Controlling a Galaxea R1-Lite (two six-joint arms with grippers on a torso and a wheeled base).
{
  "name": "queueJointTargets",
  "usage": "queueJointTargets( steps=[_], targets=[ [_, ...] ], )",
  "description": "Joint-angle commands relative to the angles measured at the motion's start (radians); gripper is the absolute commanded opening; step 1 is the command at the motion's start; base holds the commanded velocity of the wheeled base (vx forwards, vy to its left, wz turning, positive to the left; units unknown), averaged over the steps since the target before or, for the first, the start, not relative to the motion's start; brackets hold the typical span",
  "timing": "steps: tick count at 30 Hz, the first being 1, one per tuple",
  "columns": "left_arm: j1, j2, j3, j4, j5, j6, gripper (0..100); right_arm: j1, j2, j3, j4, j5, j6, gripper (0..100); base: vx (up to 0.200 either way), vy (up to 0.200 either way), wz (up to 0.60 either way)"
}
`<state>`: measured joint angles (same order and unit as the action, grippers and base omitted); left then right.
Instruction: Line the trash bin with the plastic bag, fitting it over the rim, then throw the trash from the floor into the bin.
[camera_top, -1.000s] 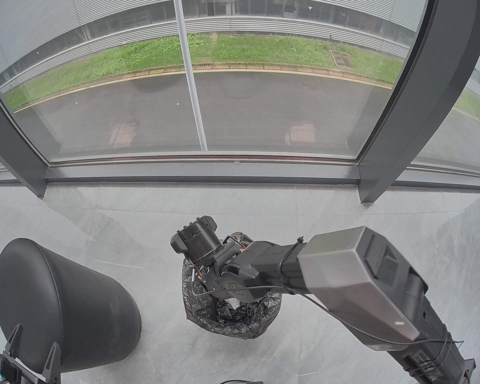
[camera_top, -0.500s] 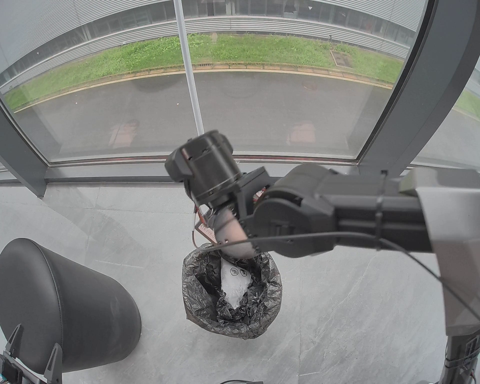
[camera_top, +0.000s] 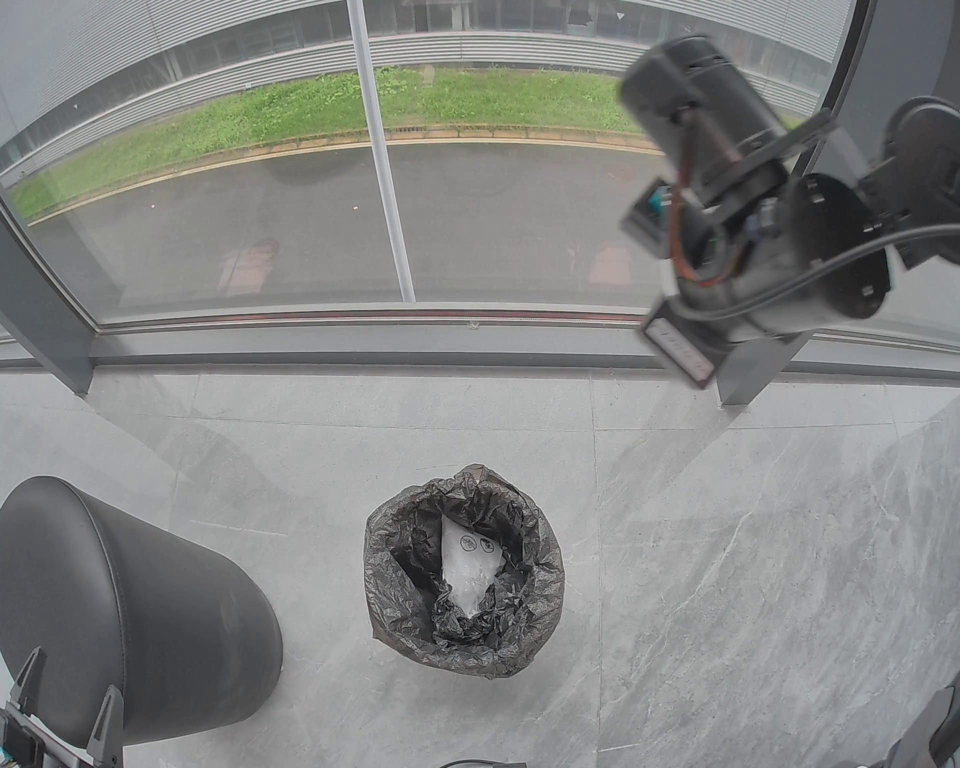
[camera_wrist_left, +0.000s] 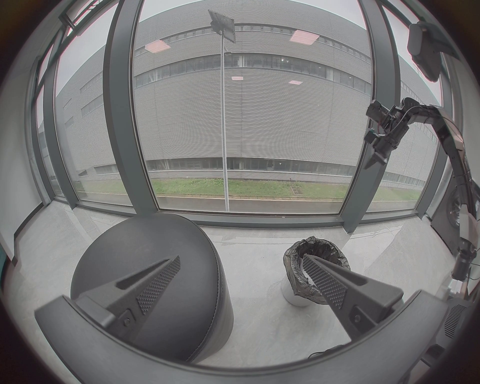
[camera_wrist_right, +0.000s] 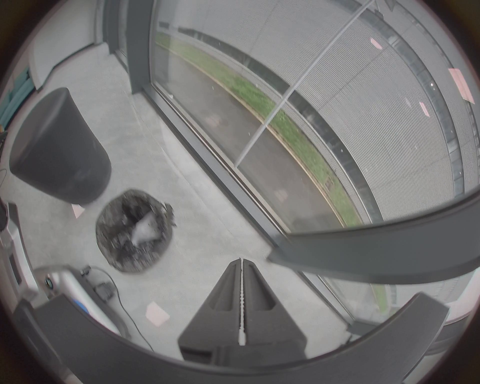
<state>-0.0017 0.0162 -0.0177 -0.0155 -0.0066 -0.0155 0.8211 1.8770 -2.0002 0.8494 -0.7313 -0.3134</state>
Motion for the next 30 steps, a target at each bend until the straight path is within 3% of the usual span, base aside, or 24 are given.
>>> queueJointTargets(
  steps=[1, 5, 11, 17, 20, 21, 26, 30],
  targets=[
    [0.000, -0.016, 0.018, -0.001, -0.003, 0.009, 100, -0.174, -0.234, 0.000, 0.177, 0.001, 0.019, 0, 0.000, 0.000, 0.00],
    [0.000, -0.016, 0.018, -0.001, -0.003, 0.009, 100, -0.267, -0.346, 0.000, 0.347, 0.001, 0.025, 0, 0.000, 0.000, 0.00],
    [0.000, -0.016, 0.018, -0.001, -0.003, 0.009, 100, -0.511, -0.496, 0.000, 0.543, 0.018, 0.022, 0, 0.000, 0.000, 0.00],
    [0.000, -0.016, 0.018, -0.001, -0.003, 0.009, 100, -0.634, -0.610, 0.000, 0.677, 0.029, 0.017, 0, 0.000, 0.000, 0.00],
    [0.000, -0.016, 0.018, -0.001, -0.003, 0.009, 100, -0.666, -0.631, 0.000, 0.694, 0.047, 0.016, 0, 0.000, 0.000, 0.00],
    [0.000, -0.016, 0.018, -0.001, -0.003, 0.009, 100, -0.786, -0.740, 0.000, 0.715, 0.147, 0.017, 0, 0.000, 0.000, 0.00],
    [0.000, -0.016, 0.018, -0.001, -0.003, 0.009, 100, -0.849, -0.888, 0.000, 0.711, 0.170, 0.017, 0, 0.000, 0.000, 0.00],
    [0.000, -0.016, 0.018, -0.001, -0.003, 0.009, 100, -0.890, -1.115, 0.000, 0.697, 0.217, 0.022, 0, 0.000, 0.000, 0.00]
  ],
)
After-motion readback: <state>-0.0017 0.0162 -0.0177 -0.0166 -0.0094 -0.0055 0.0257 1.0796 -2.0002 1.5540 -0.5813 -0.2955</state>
